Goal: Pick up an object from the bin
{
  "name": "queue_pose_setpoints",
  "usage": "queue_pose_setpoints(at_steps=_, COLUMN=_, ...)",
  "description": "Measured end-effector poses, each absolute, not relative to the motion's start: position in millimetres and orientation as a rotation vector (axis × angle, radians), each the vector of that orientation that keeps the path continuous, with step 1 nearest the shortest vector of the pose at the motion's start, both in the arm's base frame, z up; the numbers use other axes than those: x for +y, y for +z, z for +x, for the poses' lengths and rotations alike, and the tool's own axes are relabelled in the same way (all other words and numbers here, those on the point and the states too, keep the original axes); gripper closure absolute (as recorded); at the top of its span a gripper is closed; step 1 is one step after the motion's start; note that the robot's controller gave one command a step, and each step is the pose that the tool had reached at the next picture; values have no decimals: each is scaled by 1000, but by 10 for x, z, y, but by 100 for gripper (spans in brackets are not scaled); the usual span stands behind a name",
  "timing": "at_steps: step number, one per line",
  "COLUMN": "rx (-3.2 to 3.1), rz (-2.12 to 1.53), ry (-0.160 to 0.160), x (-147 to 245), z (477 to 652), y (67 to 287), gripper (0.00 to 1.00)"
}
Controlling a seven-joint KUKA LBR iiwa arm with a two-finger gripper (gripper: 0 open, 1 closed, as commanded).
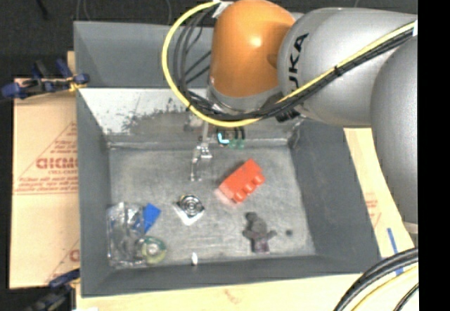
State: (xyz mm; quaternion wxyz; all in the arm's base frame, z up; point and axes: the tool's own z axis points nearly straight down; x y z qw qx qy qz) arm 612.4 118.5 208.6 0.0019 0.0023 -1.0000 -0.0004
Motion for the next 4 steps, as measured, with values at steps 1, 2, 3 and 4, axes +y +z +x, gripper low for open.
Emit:
queue_pose_setpoints(at_steps=1, rx=-3146, rz=242, ry=-2, x=869, z=5466, y=728, gripper=0)
queue_pose_setpoints(at_steps=2, rx=-3152, rz=239, ry=-6, x=882, z=5491, y=766, gripper=100)
queue_pose_setpoints(at_steps=3, rx=-3021, rz=895, ry=3, x=715, z=5549, y=1994, gripper=100)
queue_pose_setpoints(at_steps=4, rx=-2886, rz=1267, ry=6, x=333, z=5986, y=2688, gripper=100)
